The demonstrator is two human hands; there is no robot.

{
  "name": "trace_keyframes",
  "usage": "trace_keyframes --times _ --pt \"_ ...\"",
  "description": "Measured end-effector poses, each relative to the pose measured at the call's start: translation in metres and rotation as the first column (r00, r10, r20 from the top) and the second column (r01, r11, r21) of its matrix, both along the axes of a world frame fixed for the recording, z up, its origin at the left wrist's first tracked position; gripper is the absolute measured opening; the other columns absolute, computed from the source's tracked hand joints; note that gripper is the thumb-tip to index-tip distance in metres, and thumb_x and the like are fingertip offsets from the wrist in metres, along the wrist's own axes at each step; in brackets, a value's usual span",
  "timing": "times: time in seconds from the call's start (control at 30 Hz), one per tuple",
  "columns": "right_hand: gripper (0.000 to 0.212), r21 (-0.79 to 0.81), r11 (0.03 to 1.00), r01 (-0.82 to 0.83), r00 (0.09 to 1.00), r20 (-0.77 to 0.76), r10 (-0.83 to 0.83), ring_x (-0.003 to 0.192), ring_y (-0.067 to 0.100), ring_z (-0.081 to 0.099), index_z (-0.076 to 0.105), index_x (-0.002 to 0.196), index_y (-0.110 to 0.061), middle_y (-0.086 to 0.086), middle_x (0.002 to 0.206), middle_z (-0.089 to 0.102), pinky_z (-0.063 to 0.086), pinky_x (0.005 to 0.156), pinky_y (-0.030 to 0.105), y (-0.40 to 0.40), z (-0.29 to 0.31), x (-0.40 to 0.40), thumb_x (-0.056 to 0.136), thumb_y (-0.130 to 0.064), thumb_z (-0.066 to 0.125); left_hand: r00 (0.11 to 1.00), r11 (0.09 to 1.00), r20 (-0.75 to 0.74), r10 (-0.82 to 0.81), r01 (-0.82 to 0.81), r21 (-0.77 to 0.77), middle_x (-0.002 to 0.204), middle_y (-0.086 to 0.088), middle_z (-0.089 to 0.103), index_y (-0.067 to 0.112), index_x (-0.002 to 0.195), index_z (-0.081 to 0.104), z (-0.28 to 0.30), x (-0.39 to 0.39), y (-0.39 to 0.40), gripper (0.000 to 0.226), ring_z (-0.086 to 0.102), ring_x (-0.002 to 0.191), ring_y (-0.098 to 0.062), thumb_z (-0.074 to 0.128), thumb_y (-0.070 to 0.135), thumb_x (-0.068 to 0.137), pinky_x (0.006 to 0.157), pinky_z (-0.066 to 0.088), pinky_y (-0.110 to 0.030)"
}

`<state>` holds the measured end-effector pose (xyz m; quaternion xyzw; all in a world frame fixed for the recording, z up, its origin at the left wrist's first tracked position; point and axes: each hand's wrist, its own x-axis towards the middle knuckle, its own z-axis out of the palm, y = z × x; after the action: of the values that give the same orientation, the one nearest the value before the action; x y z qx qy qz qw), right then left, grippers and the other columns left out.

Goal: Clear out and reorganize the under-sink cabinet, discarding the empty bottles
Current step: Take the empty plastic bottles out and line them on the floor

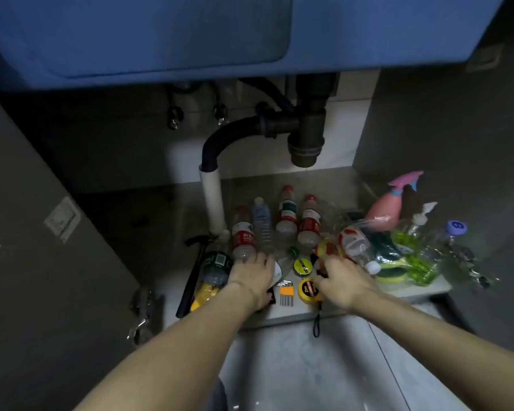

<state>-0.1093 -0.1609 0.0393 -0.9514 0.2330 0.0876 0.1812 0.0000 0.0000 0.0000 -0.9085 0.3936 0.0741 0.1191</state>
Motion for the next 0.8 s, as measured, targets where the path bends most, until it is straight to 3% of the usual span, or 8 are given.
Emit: trace_keyframes --times 0.1,0.23,0.4,0.47,0.53,0.63,0.8 --pt "0.021 0.053 0.994 0.092 0.989 0.114 -0.098 0.099 0.029 0.063 0.056 0.113 -0.022 0.005 0.110 0.064 0.054 0.082 0.041 0.003 -0.020 0.018 0.094 -0.032 0.056 0.995 0.996 -0.075 0.072 -0.067 0.067 0.147 -0.013 0.041 0.012 0.153 0.017 -0.011 0.014 0.003 0.095 0.042 0.134 -0.030 0.073 0.042 0.082 0.102 0.041 -0.043" --pt "0.016 0.081 0.984 0.158 0.978 0.123 -0.167 0.091 0.026 0.062 0.055 0.108 -0.022 0.004 0.103 0.062 0.054 0.077 0.041 -0.007 -0.041 0.030 0.095 -0.030 0.056 0.981 0.994 -0.157 0.113 -0.112 0.019 0.139 -0.012 0.049 0.015 0.145 0.031 -0.005 0.025 -0.001 0.076 0.052 0.124 -0.032 0.071 0.028 0.082 0.093 0.046 -0.040" --pt "0.006 0.131 0.961 0.242 0.938 0.222 -0.267 0.068 0.011 0.053 0.052 0.094 -0.025 0.000 0.085 0.058 0.037 0.054 0.026 -0.017 -0.057 0.056 0.098 -0.030 0.053 0.927 0.956 -0.313 0.206 -0.259 -0.137 0.115 -0.001 0.055 0.026 0.131 0.042 0.050 0.051 0.018 0.072 0.058 0.100 -0.023 0.069 0.052 0.069 0.077 0.049 -0.032" --pt "0.009 0.146 0.958 0.246 0.937 0.216 -0.274 0.076 0.021 0.060 0.054 0.096 -0.022 0.004 0.089 0.061 0.046 0.063 0.031 -0.014 -0.062 0.070 0.099 -0.030 0.051 0.896 0.920 -0.368 0.249 -0.338 -0.201 0.112 0.002 0.057 0.029 0.131 0.042 0.064 0.052 0.034 0.073 0.060 0.096 -0.021 0.066 0.054 0.066 0.080 0.052 -0.034" --pt "0.011 0.197 0.950 0.240 0.939 0.202 -0.279 0.088 0.028 0.061 0.055 0.100 -0.020 0.006 0.095 0.061 0.050 0.075 0.036 -0.009 -0.064 0.086 0.099 -0.029 0.049 0.883 0.873 -0.359 0.303 -0.408 -0.268 0.108 0.004 0.060 0.030 0.128 0.043 0.071 0.049 0.052 0.068 0.062 0.092 -0.020 0.063 0.055 0.068 0.080 0.055 -0.036" --pt "0.019 0.210 0.959 0.191 0.946 0.223 -0.237 0.100 0.030 0.063 0.060 0.110 -0.017 0.005 0.099 0.060 0.049 0.078 0.034 0.002 -0.070 0.112 0.098 -0.026 0.049 0.862 0.784 -0.283 0.421 -0.502 -0.365 0.104 0.003 0.060 0.030 0.123 0.044 0.064 0.044 0.074 0.060 0.062 0.087 -0.021 0.061 0.056 0.073 0.076 0.054 -0.036" --pt "0.037 0.229 0.954 0.191 0.956 0.178 -0.234 0.113 0.035 0.061 0.053 0.125 -0.013 0.014 0.124 0.062 0.052 0.089 0.041 0.023 -0.085 0.149 0.098 -0.038 0.050 0.728 0.521 -0.360 0.584 -0.675 -0.522 0.108 -0.003 0.059 0.024 0.118 0.046 0.038 0.039 0.080 0.053 0.061 0.089 -0.027 0.063 0.053 0.077 0.070 0.049 -0.034"
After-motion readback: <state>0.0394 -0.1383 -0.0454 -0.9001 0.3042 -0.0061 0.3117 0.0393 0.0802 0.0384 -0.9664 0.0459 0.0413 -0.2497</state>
